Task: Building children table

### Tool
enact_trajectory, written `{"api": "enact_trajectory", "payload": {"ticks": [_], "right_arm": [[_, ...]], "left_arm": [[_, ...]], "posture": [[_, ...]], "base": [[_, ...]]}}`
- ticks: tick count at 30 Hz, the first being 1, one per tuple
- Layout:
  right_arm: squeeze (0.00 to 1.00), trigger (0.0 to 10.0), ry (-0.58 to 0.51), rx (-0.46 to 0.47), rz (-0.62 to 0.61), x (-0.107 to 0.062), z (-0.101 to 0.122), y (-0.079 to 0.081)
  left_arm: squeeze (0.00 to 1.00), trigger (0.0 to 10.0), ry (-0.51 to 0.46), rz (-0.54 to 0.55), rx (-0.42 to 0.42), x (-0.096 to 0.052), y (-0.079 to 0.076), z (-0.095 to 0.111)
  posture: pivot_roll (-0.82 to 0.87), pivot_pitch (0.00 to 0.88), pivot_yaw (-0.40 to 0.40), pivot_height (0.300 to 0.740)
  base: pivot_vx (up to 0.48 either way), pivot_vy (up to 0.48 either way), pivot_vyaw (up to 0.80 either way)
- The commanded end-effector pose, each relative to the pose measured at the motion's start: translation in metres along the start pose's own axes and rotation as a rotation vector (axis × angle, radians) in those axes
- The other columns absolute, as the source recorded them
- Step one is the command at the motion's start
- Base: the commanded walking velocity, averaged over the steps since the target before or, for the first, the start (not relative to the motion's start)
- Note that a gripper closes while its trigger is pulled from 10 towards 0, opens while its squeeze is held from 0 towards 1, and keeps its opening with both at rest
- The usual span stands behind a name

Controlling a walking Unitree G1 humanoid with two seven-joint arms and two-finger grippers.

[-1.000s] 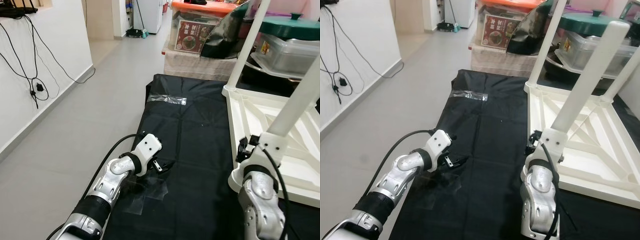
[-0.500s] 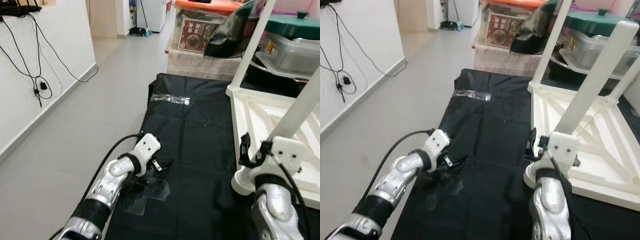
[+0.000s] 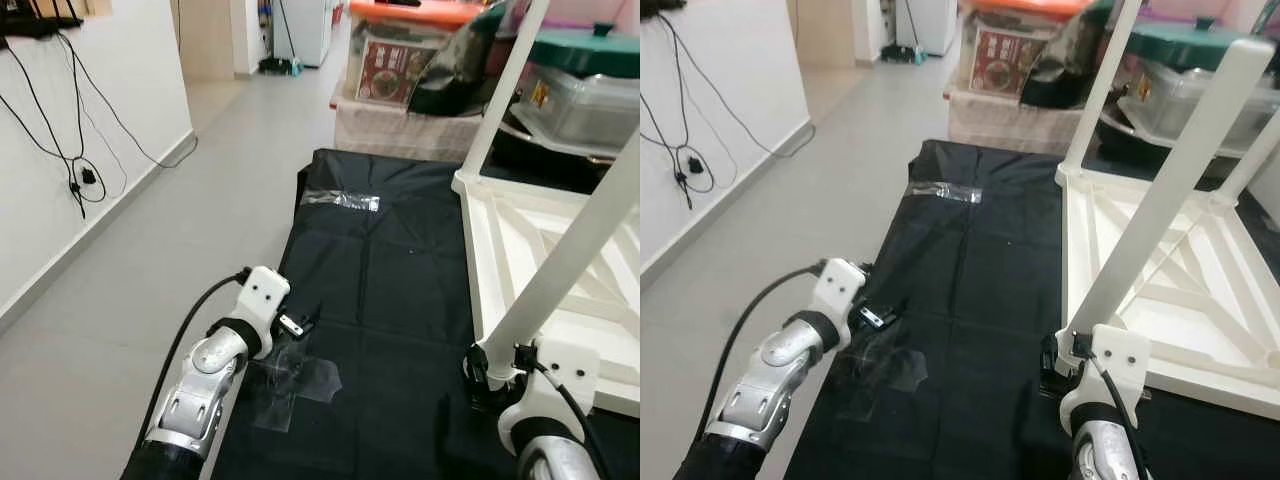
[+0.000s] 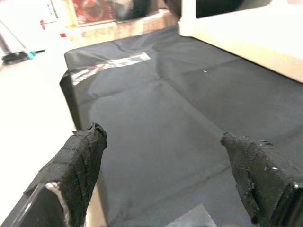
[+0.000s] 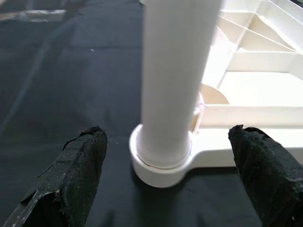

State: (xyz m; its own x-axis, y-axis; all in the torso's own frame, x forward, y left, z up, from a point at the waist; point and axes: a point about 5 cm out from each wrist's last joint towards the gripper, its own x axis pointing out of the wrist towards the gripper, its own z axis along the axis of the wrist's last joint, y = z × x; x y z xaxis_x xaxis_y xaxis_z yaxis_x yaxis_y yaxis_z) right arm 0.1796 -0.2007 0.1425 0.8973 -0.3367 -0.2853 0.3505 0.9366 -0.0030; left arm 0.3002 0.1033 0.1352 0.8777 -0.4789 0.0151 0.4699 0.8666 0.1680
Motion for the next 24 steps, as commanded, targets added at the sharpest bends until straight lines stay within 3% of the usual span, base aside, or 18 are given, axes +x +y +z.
{"api": "enact_trajectory", "payload": {"ticks": [1, 4, 7, 10, 12, 24], "right_arm": [[0.00, 10.0, 0.046, -0.011, 0.004, 0.001, -0.003, 0.000], [0.00, 10.0, -0.040, -0.015, 0.018, 0.003, 0.005, 0.002], [0.00, 10.0, -0.059, -0.008, 0.026, 0.002, 0.007, 0.003], [0.00, 10.0, -0.141, -0.124, 0.098, -0.004, 0.013, 0.009], [0.00, 10.0, -0.158, -0.144, 0.108, -0.007, 0.014, 0.009], [0.00, 10.0, -0.263, -0.098, 0.222, -0.020, 0.026, 0.016]], "left_arm": [[0.00, 10.0, 0.024, 0.022, -0.008, -0.003, 0.001, -0.004], [0.00, 10.0, 0.023, 0.038, -0.012, -0.007, 0.001, -0.004], [0.00, 10.0, 0.021, 0.042, -0.022, -0.009, -0.001, -0.003], [0.00, 10.0, 0.001, 0.035, -0.086, -0.015, -0.001, 0.003], [0.00, 10.0, 0.001, 0.037, -0.091, -0.016, 0.001, 0.004], [0.00, 10.0, 0.007, 0.000, -0.108, -0.016, -0.005, 0.007]], "posture": [[0.09, 0.000, -0.076, 0.740], [0.09, 0.000, -0.074, 0.740], [0.09, 0.000, -0.072, 0.740], [0.09, 0.000, -0.070, 0.740], [0.10, 0.000, -0.066, 0.740], [0.08, 0.000, -0.052, 0.740]], "base": [[0.000, 0.000, 0.00], [0.000, 0.000, 0.00], [0.000, 0.000, 0.00], [0.000, -0.426, 0.00], [0.000, -0.465, 0.00], [0.000, -0.465, 0.00]]}}
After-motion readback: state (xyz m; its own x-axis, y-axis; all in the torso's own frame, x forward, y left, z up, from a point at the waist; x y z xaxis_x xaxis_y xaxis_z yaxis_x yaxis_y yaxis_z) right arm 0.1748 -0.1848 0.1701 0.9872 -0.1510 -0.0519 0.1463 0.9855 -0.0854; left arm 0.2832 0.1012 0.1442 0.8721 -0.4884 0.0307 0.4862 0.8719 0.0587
